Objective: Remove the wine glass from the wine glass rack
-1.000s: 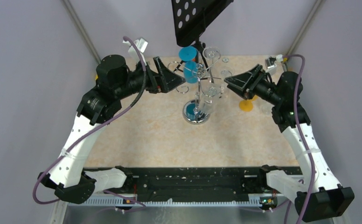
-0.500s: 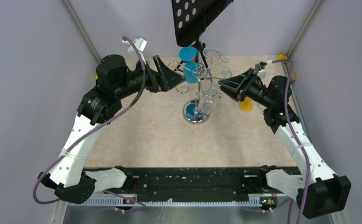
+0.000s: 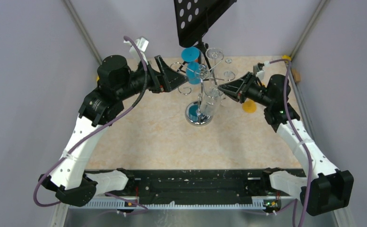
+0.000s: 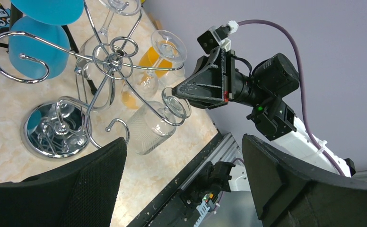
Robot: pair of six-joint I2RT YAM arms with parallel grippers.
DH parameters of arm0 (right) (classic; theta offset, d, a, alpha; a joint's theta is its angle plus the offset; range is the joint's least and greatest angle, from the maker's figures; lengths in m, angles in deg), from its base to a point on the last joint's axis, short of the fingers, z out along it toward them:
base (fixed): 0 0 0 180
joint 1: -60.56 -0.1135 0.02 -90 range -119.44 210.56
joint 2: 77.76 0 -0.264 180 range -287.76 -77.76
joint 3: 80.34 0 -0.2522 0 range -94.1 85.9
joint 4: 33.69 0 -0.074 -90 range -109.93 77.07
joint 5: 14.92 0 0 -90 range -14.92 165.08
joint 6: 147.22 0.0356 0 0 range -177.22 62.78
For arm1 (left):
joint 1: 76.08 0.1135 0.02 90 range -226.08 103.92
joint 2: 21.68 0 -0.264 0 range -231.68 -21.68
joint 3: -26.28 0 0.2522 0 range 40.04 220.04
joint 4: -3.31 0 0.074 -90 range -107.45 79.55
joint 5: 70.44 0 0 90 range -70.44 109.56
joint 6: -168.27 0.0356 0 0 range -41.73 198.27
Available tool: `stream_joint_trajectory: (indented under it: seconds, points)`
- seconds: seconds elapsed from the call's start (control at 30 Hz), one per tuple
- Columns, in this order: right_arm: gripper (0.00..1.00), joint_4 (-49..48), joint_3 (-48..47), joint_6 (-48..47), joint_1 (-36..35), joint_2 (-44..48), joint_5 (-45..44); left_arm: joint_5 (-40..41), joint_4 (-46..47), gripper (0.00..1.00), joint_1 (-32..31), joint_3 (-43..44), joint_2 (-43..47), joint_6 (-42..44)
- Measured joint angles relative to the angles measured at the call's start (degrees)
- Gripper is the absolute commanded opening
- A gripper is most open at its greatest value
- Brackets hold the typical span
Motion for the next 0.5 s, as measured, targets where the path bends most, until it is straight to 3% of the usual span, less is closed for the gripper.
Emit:
stream_joint_trajectory:
  seconds: [0.1, 0.5]
  points:
    - [0.0, -0.15, -0.7, -0.13, -0.15, 0.0, 0.22, 0.0, -0.02, 0.94, 0.02, 0.0, 0.0, 0.0]
    - [0.0, 1.25, -2.51, 0.87, -0.17, 0.15, -0.17, 0.0, -0.04, 0.95, 0.59, 0.0, 0.0, 0.04]
